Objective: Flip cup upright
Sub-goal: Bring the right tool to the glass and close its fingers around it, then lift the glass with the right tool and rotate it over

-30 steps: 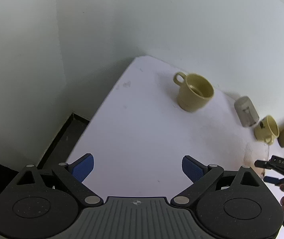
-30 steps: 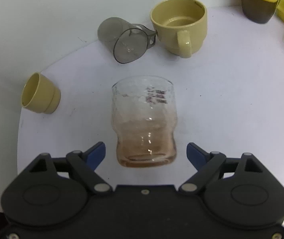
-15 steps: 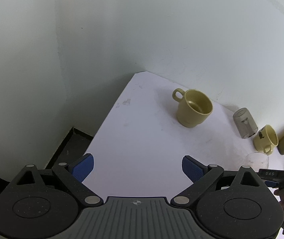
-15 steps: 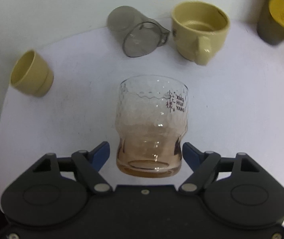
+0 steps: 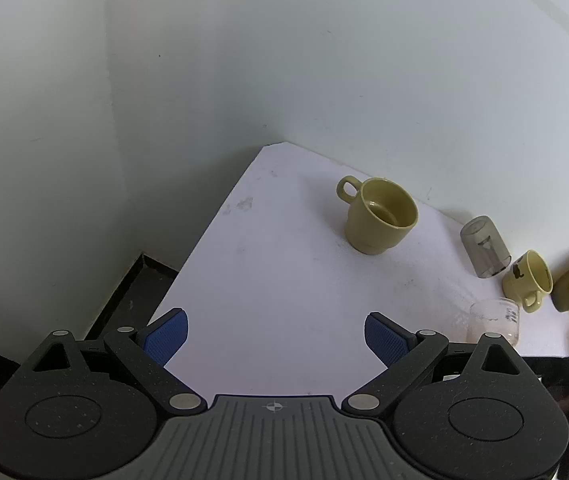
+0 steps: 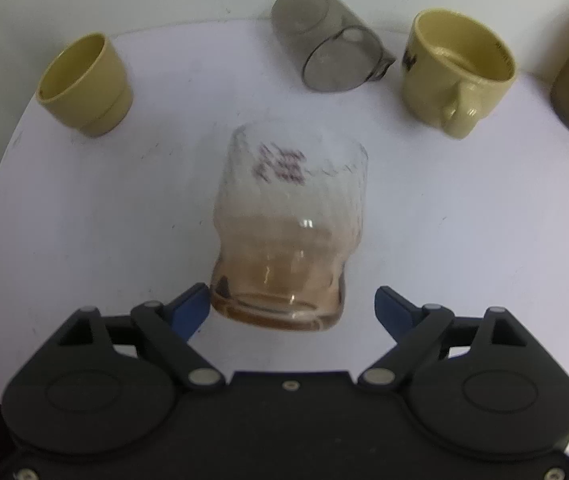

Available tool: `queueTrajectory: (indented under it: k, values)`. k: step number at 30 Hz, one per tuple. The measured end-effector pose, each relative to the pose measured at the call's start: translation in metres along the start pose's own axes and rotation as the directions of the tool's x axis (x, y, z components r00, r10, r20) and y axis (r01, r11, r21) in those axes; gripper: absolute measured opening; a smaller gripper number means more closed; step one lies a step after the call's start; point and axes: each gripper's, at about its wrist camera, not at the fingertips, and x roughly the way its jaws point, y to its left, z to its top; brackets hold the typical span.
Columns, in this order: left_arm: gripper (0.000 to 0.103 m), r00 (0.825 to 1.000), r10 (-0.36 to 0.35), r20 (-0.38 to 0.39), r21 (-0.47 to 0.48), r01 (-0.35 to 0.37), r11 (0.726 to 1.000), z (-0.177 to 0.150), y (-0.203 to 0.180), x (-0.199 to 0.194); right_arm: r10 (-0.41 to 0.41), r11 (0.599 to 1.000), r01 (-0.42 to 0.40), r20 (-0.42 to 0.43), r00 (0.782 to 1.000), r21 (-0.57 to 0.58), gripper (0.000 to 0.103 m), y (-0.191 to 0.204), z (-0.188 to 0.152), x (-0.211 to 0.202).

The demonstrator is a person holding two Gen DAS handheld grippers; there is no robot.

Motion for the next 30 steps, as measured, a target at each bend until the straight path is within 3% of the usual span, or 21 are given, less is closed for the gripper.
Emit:
queueTrajectory:
  k: [4,6,17,20,22,30]
  values:
    - [0.095,1.0,-0.003,0.002,0.021,0.003,1.0,0.0,-0.002,-0.002,0.016,0.999,-0.017,0.029,0.999,0.051,0.08,0.005,-0.007,0.004]
    - [0.095,1.0,-0.01,0.008,0.038,0.009,0.999,0.001,-0.004,-0.005,0.023,0.998,-0.026,0.04,0.999,0.062,0.071,0.009,-0.008,0.005]
    - [0.095,0.999,-0.028,0.044,0.071,0.025,0.997,0.01,-0.005,-0.013,0.013,0.999,-0.014,0.026,1.0,0.046,0.07,0.017,-0.009,-0.013]
    - [0.095,0.999,-0.037,0.035,0.053,0.035,0.998,0.01,-0.004,-0.01,0.011,0.997,-0.005,-0.069,0.998,0.075,0.071,0.016,-0.005,-0.019]
    - [0.095,0.999,-0.04,0.032,0.047,0.039,0.998,0.01,-0.005,-0.008,0.024,0.996,-0.016,-0.086,0.996,0.088,0.071,0.014,-0.004,-0.024]
    - [0.095,0.998,-0.054,0.033,0.032,0.053,0.998,0.009,-0.01,-0.004,0.028,0.998,-0.025,-0.054,0.998,0.054,0.07,0.022,0.017,-0.055]
